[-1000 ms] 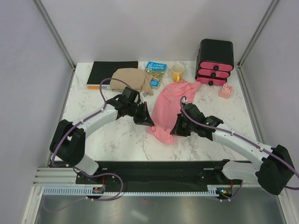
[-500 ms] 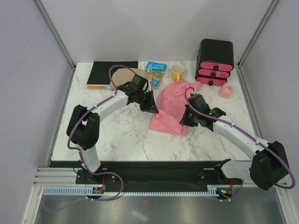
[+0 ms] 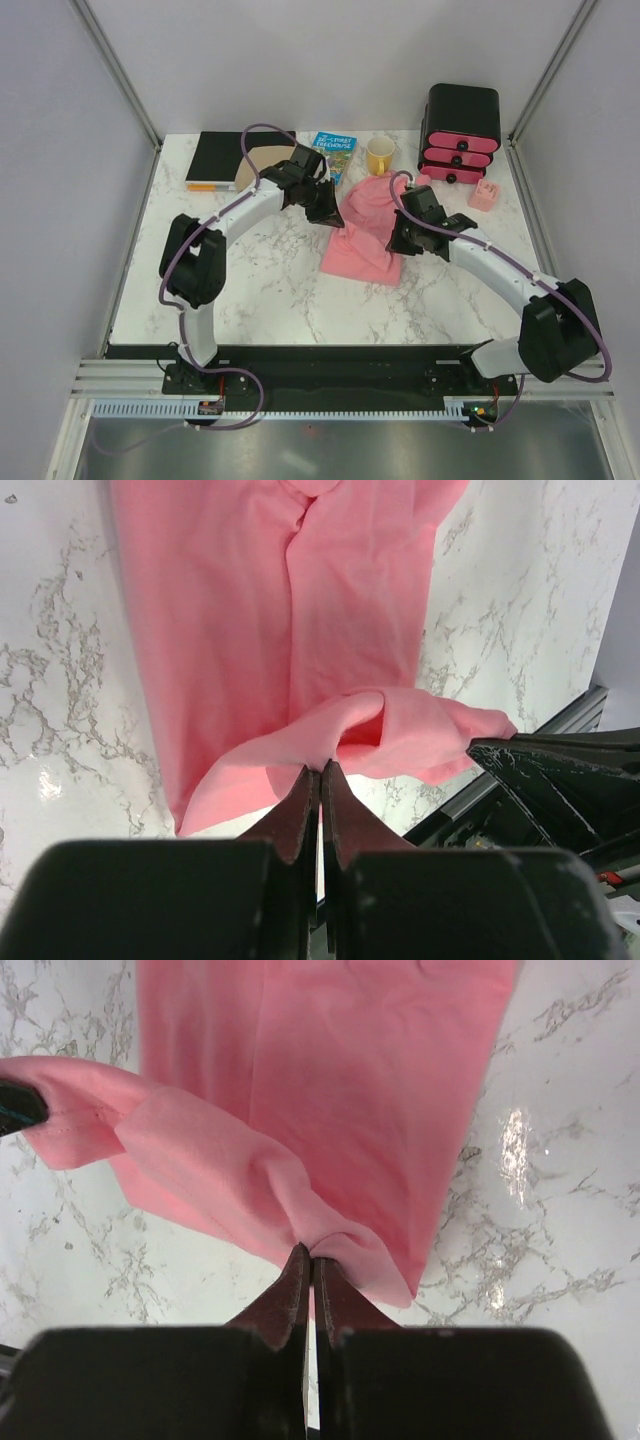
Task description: Fold and stack the t-shirts
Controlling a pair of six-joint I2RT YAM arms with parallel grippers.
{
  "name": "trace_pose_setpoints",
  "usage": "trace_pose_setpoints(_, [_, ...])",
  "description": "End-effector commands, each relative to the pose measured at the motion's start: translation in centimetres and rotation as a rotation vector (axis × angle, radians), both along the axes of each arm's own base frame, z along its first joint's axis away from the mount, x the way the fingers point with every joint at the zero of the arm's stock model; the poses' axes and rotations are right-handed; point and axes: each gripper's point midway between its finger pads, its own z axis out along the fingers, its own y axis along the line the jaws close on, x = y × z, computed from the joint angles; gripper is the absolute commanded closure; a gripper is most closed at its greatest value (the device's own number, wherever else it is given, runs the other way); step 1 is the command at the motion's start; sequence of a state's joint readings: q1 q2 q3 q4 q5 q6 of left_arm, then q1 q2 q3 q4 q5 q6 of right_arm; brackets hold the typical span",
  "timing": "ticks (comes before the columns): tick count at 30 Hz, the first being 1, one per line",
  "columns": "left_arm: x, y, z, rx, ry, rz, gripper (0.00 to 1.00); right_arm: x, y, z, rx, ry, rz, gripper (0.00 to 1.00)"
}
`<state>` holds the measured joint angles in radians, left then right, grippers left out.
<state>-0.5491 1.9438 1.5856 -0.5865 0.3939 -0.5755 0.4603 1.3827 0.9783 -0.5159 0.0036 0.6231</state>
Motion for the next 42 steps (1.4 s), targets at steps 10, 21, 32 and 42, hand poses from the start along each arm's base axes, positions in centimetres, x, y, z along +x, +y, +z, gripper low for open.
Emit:
trace_pose_setpoints(10, [2.3, -0.8, -1.4, 0.028, -0.024, -0.029, 0.98, 4.0, 0.0, -0.7, -0.017, -0.050, 0.005, 0.97])
trace_pose_setpoints(21, [4.3, -1.7, -2.7, 0.016, 0.007, -0.016, 0.98, 6.8, -1.1, -2.3, 0.002, -0.029, -0.082, 0.70])
trace_pose_setpoints(32, [7.1, -2.4, -2.4, -0.044, 0.024, 0.011, 0.83, 8.4, -1.8, -2.5, 0.083, -0.020, -0.167, 0.60])
trace_pose_setpoints(42, [6.6, -2.0, -2.5, -0.053, 0.054, -0.010, 0.61, 8.2, -1.1, -1.1, 0.126, -0.038, -0.090, 0.52])
